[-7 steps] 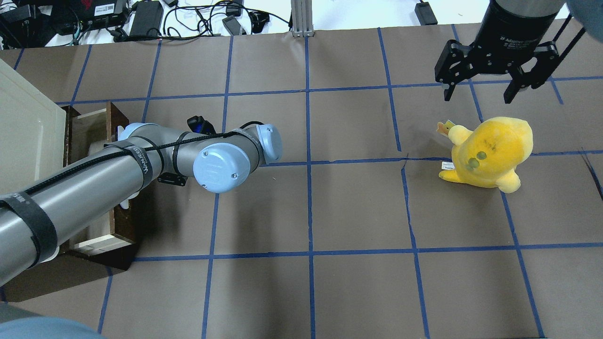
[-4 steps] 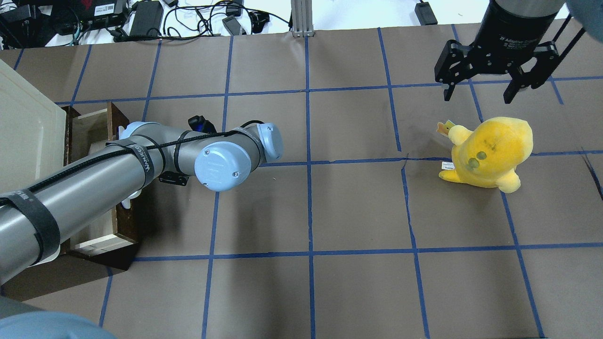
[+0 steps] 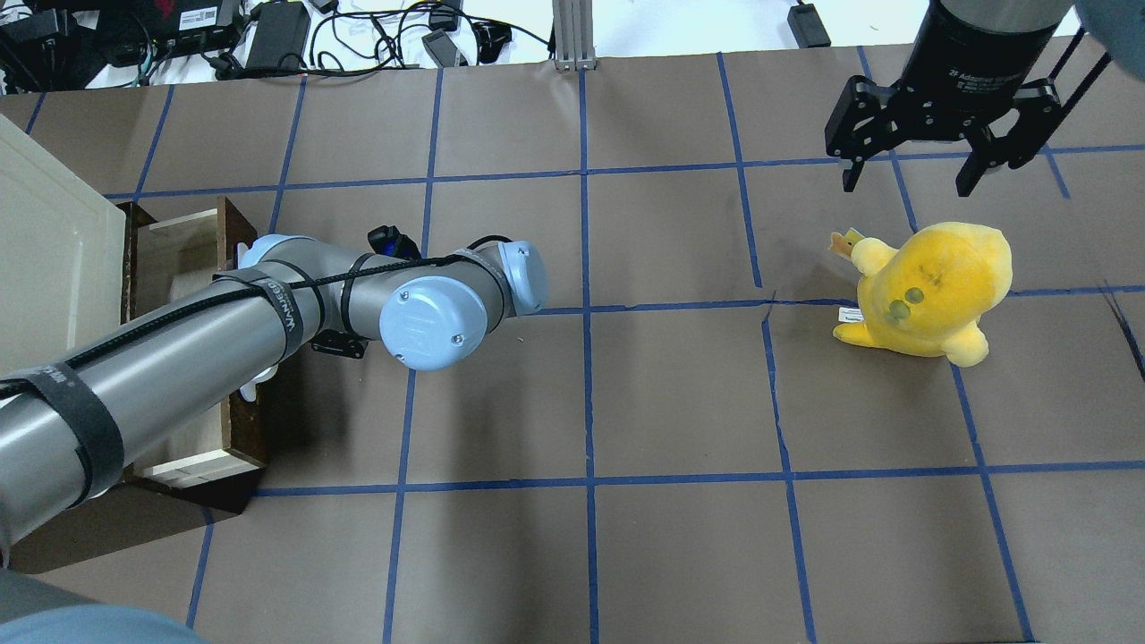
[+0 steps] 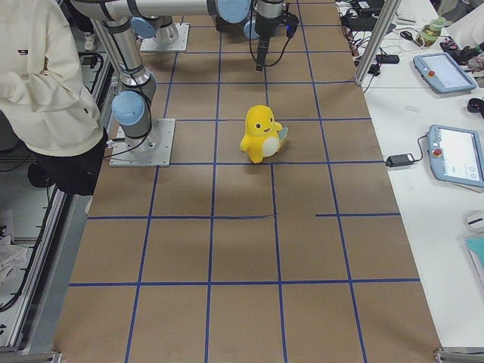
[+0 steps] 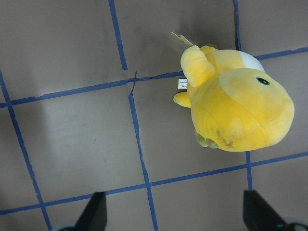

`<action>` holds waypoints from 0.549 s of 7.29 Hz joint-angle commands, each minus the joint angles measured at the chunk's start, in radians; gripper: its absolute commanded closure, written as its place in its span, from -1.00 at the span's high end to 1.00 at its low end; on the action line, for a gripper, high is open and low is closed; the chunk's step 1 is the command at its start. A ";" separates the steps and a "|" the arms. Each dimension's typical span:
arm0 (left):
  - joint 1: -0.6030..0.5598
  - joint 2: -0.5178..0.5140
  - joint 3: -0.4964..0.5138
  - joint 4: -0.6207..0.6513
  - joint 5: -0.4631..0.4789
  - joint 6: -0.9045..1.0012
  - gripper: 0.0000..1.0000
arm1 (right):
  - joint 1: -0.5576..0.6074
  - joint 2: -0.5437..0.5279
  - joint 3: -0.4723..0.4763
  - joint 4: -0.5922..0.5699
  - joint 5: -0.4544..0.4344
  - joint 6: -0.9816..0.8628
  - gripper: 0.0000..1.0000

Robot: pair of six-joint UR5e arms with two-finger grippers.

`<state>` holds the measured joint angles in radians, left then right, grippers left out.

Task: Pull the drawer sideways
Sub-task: 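Pull the drawer handle outward away from the cabinet with the left gripper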

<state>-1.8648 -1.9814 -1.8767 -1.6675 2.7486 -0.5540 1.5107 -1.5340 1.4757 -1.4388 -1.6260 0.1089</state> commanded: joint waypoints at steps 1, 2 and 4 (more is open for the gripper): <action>-0.010 -0.001 0.001 0.000 0.000 0.000 -0.54 | 0.000 0.000 0.000 0.000 0.000 0.000 1.00; -0.017 -0.001 0.001 0.000 0.000 0.000 -0.53 | 0.000 0.000 0.000 0.000 0.000 0.000 1.00; -0.033 0.006 -0.001 -0.006 0.002 0.006 -0.53 | 0.000 0.000 0.000 0.000 0.000 0.000 1.00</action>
<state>-1.8873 -1.9805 -1.8769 -1.6695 2.7492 -0.5524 1.5109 -1.5340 1.4757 -1.4389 -1.6260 0.1089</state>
